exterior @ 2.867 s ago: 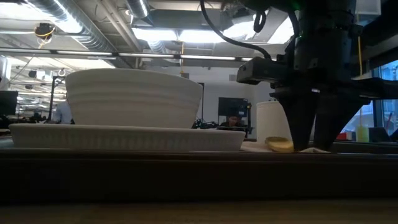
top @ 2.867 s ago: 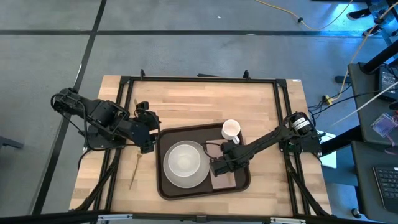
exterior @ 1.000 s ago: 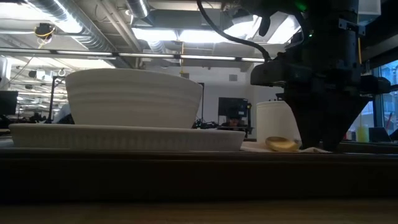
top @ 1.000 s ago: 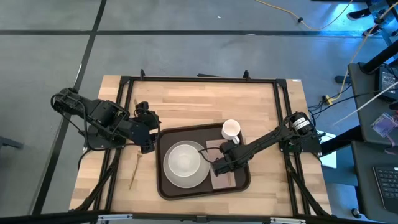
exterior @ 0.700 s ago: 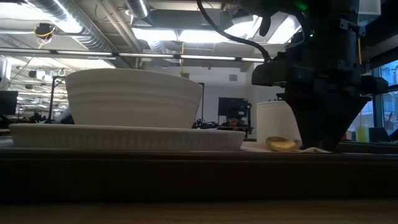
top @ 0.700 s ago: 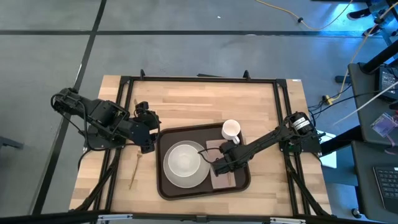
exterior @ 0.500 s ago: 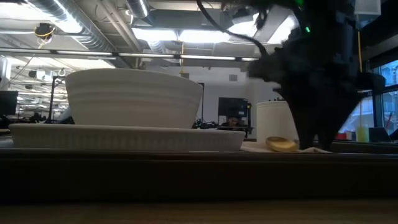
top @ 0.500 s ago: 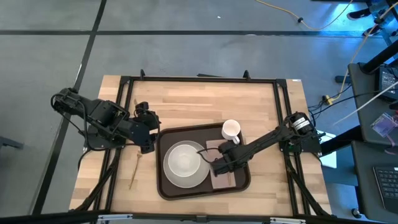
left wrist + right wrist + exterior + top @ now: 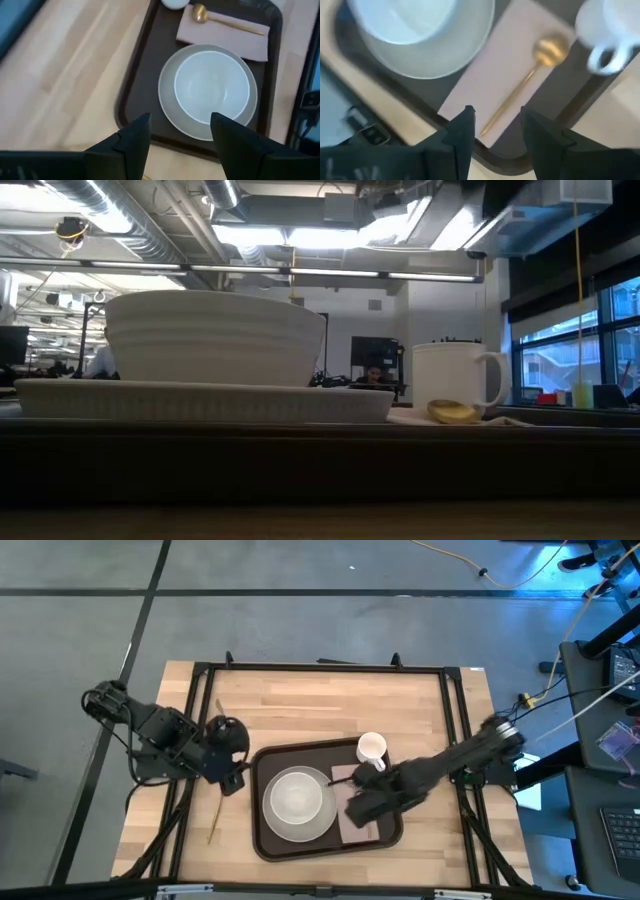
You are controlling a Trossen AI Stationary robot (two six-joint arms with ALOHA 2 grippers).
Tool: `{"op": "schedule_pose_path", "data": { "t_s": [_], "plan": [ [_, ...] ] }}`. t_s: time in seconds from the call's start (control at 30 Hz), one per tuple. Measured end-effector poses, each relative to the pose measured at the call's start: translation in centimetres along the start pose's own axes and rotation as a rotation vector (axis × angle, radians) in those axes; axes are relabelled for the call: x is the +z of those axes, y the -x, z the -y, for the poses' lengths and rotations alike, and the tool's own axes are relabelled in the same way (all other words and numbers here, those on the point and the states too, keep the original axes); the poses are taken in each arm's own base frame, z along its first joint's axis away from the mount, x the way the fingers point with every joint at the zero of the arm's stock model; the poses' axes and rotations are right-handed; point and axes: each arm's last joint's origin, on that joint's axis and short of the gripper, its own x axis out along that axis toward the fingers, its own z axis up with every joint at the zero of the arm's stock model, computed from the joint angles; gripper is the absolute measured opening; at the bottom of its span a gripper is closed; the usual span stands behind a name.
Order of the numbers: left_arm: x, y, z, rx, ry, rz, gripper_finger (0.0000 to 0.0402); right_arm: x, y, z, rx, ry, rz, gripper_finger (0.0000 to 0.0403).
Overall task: Set up tray
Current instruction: Put the golden fork to the right of the golden spoon on the brown serving tray
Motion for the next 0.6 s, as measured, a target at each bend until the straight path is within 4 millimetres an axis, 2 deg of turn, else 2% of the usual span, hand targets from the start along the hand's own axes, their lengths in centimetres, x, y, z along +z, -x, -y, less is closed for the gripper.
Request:
{"op": "schedule_pose_path", "data": {
  "t_s": [0.17,0.27,0.43,0.6],
  "plan": [
    [-2.2,-1.2,1.1,0.053,0.170,-0.068,0.0198,-1.3,6.3,2.9,0.086,0.092,0.156,0.0158],
    [-3.8,-2.5,1.9,0.125,0.282,-0.103,0.0198,-1.7,8.9,4.6,0.125,0.117,0.231,0.0158],
    [-6.7,-5.6,3.8,0.261,0.453,-0.187,0.0198,-2.3,11.2,6.8,0.117,0.209,0.273,0.0158],
    [-9.3,-8.4,5.8,0.416,0.609,-0.300,0.0198,-2.5,12.4,8.6,0.088,0.305,0.271,0.0158]
  ]
}}
